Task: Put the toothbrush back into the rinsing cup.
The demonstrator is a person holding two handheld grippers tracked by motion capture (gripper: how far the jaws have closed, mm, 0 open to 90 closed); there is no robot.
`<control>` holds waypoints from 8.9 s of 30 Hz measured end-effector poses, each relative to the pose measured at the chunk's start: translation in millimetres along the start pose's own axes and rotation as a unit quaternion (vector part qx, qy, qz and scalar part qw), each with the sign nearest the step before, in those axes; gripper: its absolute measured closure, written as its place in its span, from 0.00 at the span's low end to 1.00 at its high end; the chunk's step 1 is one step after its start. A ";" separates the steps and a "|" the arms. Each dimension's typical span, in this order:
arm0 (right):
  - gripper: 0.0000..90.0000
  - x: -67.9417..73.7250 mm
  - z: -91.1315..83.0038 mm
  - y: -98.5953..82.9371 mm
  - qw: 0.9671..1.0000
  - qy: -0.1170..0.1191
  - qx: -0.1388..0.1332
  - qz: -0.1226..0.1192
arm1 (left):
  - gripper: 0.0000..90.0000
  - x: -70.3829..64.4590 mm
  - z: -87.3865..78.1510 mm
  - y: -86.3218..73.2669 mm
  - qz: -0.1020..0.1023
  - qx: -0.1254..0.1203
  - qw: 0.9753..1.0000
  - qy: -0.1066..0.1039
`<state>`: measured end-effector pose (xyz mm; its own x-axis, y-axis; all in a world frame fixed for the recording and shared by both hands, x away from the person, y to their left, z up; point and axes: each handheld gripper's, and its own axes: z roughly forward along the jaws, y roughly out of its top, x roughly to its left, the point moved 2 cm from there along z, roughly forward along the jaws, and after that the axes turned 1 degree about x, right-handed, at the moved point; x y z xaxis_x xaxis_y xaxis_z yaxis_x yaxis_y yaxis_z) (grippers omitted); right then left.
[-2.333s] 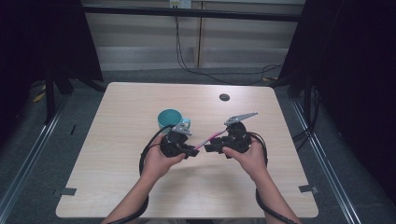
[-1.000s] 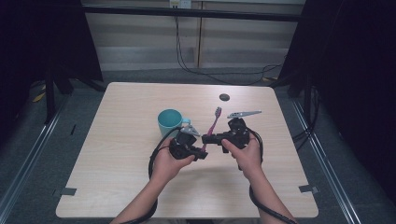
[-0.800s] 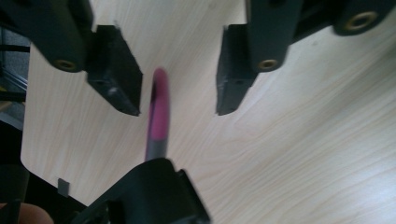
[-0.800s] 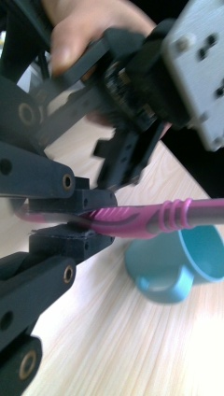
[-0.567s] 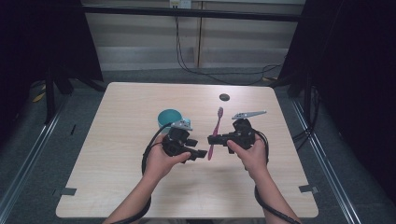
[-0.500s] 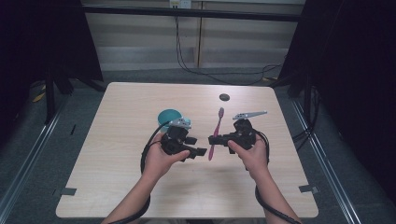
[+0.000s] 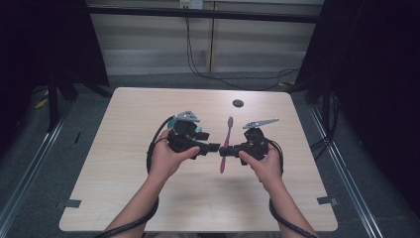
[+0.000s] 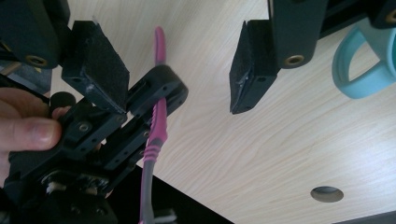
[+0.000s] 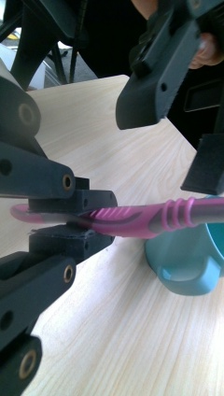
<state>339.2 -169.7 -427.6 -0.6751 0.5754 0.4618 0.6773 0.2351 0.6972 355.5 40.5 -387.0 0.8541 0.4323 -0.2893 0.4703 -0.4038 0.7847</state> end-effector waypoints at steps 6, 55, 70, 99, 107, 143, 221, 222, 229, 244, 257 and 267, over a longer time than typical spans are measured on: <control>0.92 0.0 4.0 -1.1 1.000 0.003 0.010 -0.001 | 0.46 -0.7 3.6 6.2 -0.001 0.000 1.000 -0.007; 0.91 12.0 11.7 1.7 0.999 0.043 -0.018 0.014 | 0.94 -8.3 10.3 21.3 -0.034 -0.063 0.997 -0.020; 0.91 11.8 13.6 0.6 0.999 0.043 -0.022 0.018 | 0.94 -5.7 9.5 18.6 -0.041 -0.068 0.997 -0.017; 0.18 -23.2 -10.2 -41.9 0.990 -0.135 0.029 -0.038 | 0.94 17.0 -30.9 13.5 -0.048 -0.073 0.996 0.018; 0.17 -32.8 -8.3 -61.3 0.982 -0.172 0.056 -0.048 | 0.94 23.7 -38.9 13.2 -0.051 -0.069 0.996 0.027; 0.16 -43.8 -6.9 -116.7 0.970 -0.216 0.032 -0.109 | 0.94 36.2 -55.5 40.5 -0.045 -0.084 0.994 0.054; 0.16 -44.4 -6.8 -116.5 0.970 -0.214 0.031 -0.109 | 0.94 102.0 -66.9 60.8 -0.064 -0.114 0.983 0.132; 0.16 -44.4 -6.8 -116.5 0.970 -0.214 0.031 -0.109 | 0.94 103.1 -65.9 60.1 -0.062 -0.113 0.982 0.135; 0.16 -44.4 -6.9 -116.5 0.970 -0.215 0.031 -0.110 | 0.94 106.9 -57.0 53.2 -0.058 -0.100 0.982 0.147; 0.16 -44.0 -6.9 -116.6 0.970 -0.215 0.032 -0.107 | 0.94 111.8 -38.1 32.0 -0.060 -0.078 0.982 0.163; 0.16 -44.1 -7.0 -116.6 0.970 -0.215 0.033 -0.108 | 0.94 109.1 -24.7 17.2 -0.063 -0.067 0.983 0.161; 0.16 -44.1 -7.0 -116.6 0.970 -0.215 0.033 -0.108 | 0.94 107.8 -12.1 7.9 -0.057 -0.048 0.984 0.161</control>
<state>287.9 -227.9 -525.4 -0.6286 0.7773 0.0266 0.5596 0.4283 0.7095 448.5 93.7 -405.3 0.6751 0.7096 -0.2017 0.5221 -0.2665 0.8101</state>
